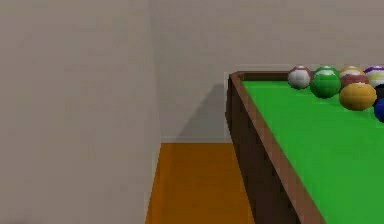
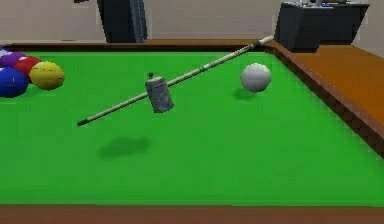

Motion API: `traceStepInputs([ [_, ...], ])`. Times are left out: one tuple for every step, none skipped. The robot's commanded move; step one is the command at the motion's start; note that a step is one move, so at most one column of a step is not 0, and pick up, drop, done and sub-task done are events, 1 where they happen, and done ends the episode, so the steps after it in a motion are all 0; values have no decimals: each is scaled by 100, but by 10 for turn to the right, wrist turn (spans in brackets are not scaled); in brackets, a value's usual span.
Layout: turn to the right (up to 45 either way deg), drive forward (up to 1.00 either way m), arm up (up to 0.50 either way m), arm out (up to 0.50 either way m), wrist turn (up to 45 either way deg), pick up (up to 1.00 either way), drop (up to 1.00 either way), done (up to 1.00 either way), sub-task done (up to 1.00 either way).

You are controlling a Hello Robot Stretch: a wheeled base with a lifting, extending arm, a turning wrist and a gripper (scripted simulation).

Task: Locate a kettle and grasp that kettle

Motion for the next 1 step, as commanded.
traceStepInputs([
  [0,0,50,0,0,0,0,0,0],
])
